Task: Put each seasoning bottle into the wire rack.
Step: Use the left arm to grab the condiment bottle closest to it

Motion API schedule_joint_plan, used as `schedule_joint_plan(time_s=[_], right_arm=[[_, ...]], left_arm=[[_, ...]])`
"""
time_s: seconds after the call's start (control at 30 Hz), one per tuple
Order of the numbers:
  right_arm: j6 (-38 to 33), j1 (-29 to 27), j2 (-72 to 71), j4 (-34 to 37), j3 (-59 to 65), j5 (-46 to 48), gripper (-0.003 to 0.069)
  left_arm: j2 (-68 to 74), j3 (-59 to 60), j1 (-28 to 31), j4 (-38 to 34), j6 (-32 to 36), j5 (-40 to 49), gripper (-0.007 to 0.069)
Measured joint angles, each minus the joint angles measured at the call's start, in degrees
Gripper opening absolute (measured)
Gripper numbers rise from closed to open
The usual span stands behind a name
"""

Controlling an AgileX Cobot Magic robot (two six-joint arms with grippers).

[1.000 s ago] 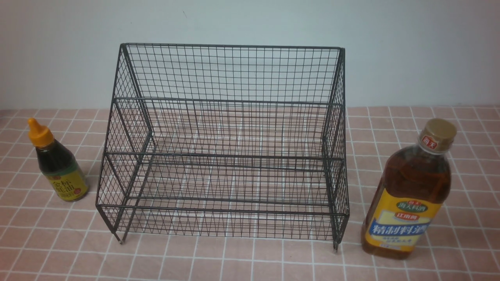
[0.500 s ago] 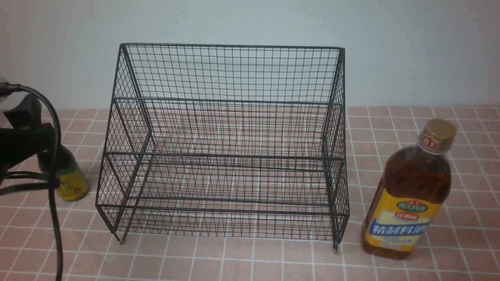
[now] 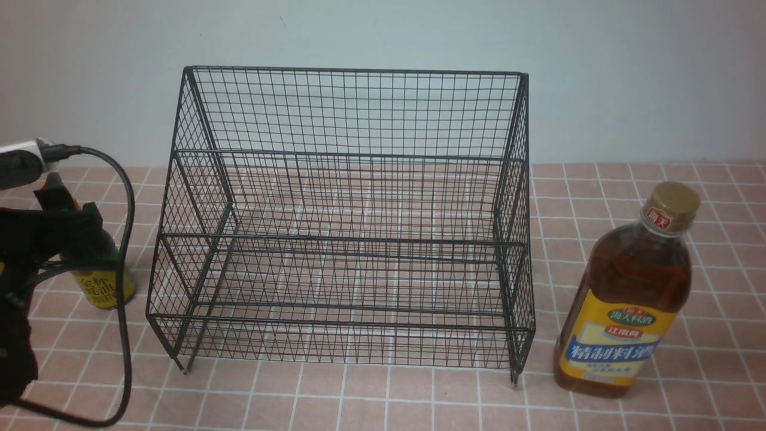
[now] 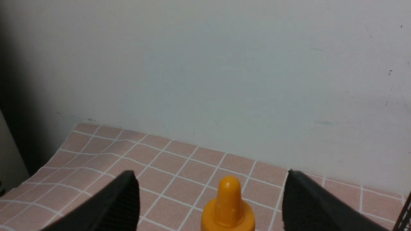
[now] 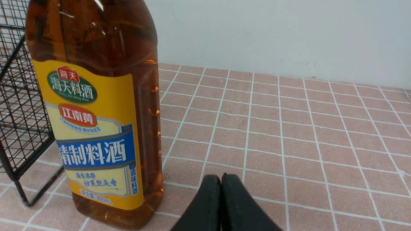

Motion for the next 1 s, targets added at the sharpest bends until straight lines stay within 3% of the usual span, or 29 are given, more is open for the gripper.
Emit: schedule_joint_plan(time_s=[0.63, 1.0], right_arm=[[0.0, 0.0, 0.0, 0.0, 0.0, 0.0, -0.0014], [0.0, 0.0, 0.0, 0.0, 0.0, 0.0, -0.0014]], left_arm=[[6.7, -7.6, 4.1, -3.8, 4.4, 0.8, 0.0543], [9.8, -8.0, 4.1, 3.8, 2.8, 3.5, 0.0543]])
